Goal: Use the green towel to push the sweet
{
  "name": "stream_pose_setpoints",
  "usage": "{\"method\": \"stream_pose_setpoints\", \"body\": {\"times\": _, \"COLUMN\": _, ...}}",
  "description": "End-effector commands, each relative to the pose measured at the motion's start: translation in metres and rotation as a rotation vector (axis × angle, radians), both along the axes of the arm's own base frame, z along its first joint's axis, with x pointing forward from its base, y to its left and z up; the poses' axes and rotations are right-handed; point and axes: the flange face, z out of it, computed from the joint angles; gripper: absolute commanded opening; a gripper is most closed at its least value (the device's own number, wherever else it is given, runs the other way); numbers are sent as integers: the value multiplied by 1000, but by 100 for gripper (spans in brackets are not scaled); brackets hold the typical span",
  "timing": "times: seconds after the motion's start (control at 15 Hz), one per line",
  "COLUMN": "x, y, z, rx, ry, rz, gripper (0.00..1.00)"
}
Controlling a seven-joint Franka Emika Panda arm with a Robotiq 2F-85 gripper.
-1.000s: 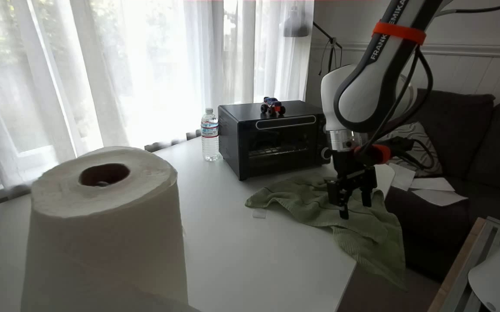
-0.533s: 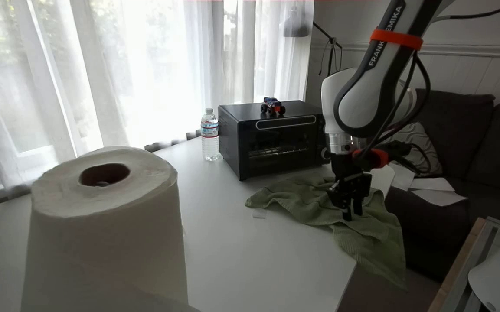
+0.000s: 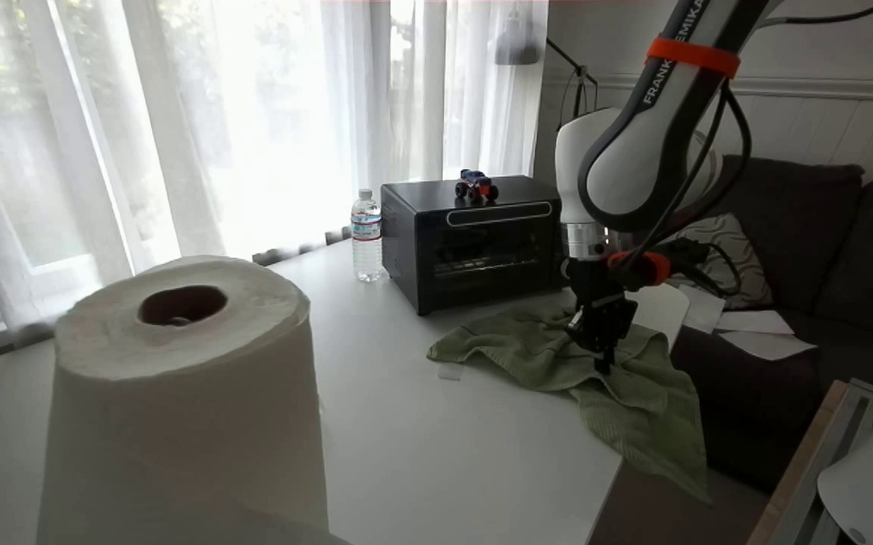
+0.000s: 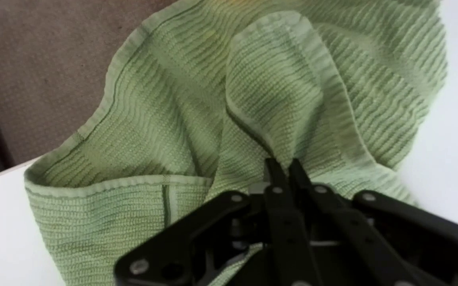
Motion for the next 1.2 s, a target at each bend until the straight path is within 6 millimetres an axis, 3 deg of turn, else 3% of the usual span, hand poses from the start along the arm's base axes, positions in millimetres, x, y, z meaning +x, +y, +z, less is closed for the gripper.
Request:
{"method": "stream_pose_setpoints", "body": {"times": 0.0, "x": 2, "y": 13, "z": 31, "rx": -14, "ry": -73, "rz": 41, "gripper": 2}}
{"method": "stream_pose_setpoints", "body": {"times": 0.07, "x": 0, "y": 17, "z": 41, "rx": -26, "ry": -109, "rz": 65, "gripper": 2}}
{"method": "stream_pose_setpoints", "body": {"times": 0.2, "x": 22, "y": 31, "z": 64, "rx": -38, "ry": -156, "rz": 130, "gripper": 2}}
{"method": "stream_pose_setpoints", "body": {"times": 0.33, "x": 6, "y": 42, "z": 87, "rx": -41, "ry": -229, "rz": 197, "gripper": 2}}
{"method": "stream_pose_setpoints", "body": {"times": 0.47, "x": 31, "y": 63, "z": 115, "rx": -34, "ry": -306, "rz": 266, "gripper": 2}}
{"method": "stream_pose_setpoints", "body": {"times": 0.53, "x": 26, "y": 73, "z": 128, "rx": -24, "ry": -348, "rz": 298, "gripper": 2}}
{"method": "stream_pose_setpoints", "body": {"times": 0.6, "x": 7, "y": 78, "z": 136, "rx": -22, "ry": -394, "rz": 322, "gripper": 2}}
{"method": "stream_pose_setpoints", "body": {"times": 0.73, "x": 30, "y": 108, "z": 161, "rx": 3, "ry": -463, "rz": 395, "gripper": 2}}
{"method": "stream_pose_setpoints", "body": {"times": 0.8, "x": 31, "y": 92, "z": 140, "rx": -12, "ry": -395, "rz": 335, "gripper": 6}}
{"method": "stream_pose_setpoints", "body": {"times": 0.93, "x": 31, "y": 107, "z": 156, "rx": -8, "ry": -440, "rz": 374, "gripper": 6}}
{"method": "stream_pose_setpoints", "body": {"times": 1.13, "x": 31, "y": 108, "z": 158, "rx": -7, "ry": -444, "rz": 384, "gripper": 6}}
